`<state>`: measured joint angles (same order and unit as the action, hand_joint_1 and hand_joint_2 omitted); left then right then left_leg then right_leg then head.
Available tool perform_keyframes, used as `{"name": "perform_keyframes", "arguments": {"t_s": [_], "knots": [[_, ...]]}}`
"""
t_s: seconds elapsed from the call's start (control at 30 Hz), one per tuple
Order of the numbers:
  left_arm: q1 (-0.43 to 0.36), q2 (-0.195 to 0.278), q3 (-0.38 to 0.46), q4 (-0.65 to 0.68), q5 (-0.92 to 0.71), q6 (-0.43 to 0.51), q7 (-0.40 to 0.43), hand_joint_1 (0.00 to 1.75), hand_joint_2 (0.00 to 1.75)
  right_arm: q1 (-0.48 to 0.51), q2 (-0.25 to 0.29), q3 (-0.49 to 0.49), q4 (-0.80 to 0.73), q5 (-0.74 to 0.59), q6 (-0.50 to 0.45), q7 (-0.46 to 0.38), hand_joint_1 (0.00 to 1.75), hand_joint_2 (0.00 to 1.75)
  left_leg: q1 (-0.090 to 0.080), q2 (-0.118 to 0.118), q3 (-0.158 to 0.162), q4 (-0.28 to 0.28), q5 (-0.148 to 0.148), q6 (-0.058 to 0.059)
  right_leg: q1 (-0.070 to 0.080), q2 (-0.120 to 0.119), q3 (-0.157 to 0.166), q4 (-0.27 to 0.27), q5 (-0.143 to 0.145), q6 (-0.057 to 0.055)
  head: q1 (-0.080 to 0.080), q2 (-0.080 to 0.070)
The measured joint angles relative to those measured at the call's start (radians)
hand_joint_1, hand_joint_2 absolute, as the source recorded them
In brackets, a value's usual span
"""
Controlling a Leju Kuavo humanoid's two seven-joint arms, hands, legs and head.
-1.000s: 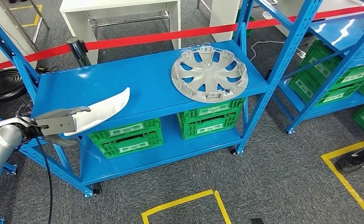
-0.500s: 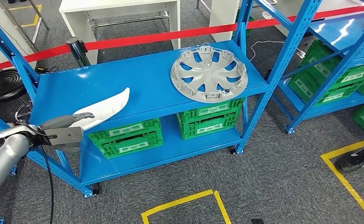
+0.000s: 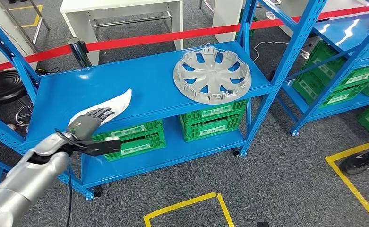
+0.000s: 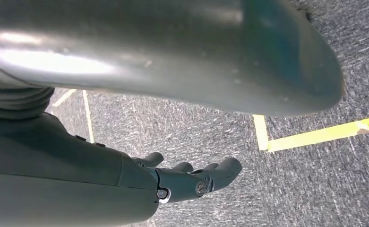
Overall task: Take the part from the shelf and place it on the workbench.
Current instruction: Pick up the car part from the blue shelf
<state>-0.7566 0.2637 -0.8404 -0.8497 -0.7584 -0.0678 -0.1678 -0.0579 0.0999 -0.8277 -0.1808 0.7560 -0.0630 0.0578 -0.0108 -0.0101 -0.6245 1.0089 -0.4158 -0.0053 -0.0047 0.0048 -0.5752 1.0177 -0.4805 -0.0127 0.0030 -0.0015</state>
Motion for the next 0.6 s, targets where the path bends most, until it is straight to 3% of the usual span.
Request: {"name": "perform_keyframes", "arguments": {"t_s": [0.27,0.6], "knots": [[0.027,-0.082,-0.016,0.032,-0.180,0.162,0.135,0.00,1.75,0.000,0.001,-0.009,0.000,0.000,-0.003,0.003,0.00,0.00,0.000,0.000,0.000,0.000,0.000,0.000,0.000,0.000,0.000,0.000,0.000,0.000,0.000,0.000],[-0.006,-0.135,0.009,0.155,-0.194,0.184,0.150,0.00,1.75,0.000,0.003,-0.015,0.000,0.006,-0.006,0.007,0.00,0.00,0.000,0.000,0.000,0.000,0.000,0.001,0.000,0.000,0.000,0.000,0.000,0.000,0.000,0.000]]}}
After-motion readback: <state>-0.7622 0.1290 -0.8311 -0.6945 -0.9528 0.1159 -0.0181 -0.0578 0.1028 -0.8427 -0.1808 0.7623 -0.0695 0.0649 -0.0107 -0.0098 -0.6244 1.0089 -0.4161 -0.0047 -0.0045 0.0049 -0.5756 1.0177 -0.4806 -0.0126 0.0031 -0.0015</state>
